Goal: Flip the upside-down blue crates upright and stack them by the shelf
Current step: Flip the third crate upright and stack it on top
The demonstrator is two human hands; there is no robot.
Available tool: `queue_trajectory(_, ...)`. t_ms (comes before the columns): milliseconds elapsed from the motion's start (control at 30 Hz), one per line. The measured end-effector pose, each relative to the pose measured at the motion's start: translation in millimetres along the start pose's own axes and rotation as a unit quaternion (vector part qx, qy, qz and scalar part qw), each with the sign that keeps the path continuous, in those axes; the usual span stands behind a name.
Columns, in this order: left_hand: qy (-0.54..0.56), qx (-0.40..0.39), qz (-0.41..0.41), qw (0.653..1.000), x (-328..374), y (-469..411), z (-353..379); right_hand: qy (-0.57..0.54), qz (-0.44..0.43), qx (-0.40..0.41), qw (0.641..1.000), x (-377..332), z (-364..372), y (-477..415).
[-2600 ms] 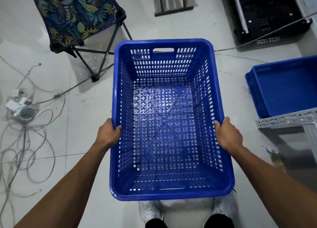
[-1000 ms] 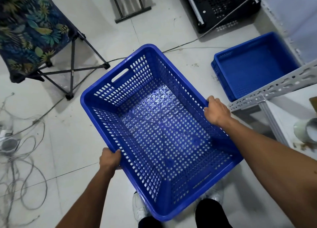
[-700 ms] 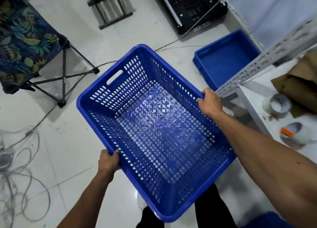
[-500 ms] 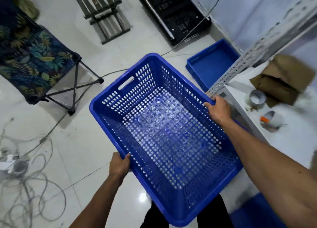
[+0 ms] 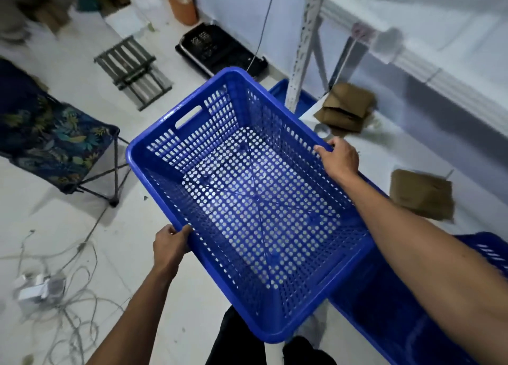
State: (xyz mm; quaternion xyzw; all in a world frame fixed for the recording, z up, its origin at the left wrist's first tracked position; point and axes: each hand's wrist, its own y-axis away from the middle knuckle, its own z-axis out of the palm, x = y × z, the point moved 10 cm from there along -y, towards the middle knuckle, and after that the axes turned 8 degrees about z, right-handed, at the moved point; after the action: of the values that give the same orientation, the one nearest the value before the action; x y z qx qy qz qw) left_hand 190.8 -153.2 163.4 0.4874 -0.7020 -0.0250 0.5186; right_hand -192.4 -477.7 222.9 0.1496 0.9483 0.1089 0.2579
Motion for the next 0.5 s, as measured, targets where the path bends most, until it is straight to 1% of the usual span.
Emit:
queue_trajectory(167, -0.014, 0.027, 0.057, 0.998, 32, 83, -14, -0.018, -0.032, 0.014, 0.999, 14, -85, 42)
queue_trajectory(300, -0.019, 0.051, 0.101, 0.993, 61, 145, -24, -0.032, -0.051, 0.041, 0.997, 23, -159, 72)
queue_trajectory(400, -0.011, 0.065, 0.135, 0.989, 82, 182, -31, -0.024, -0.062, 0.066, 0.996, 31, -204, 95)
queue_trajectory(500, -0.009, 0.072, 0.187, 0.980, 102, 217, -36, -0.016, -0.064, 0.090, 0.994, 41, -243, 118)
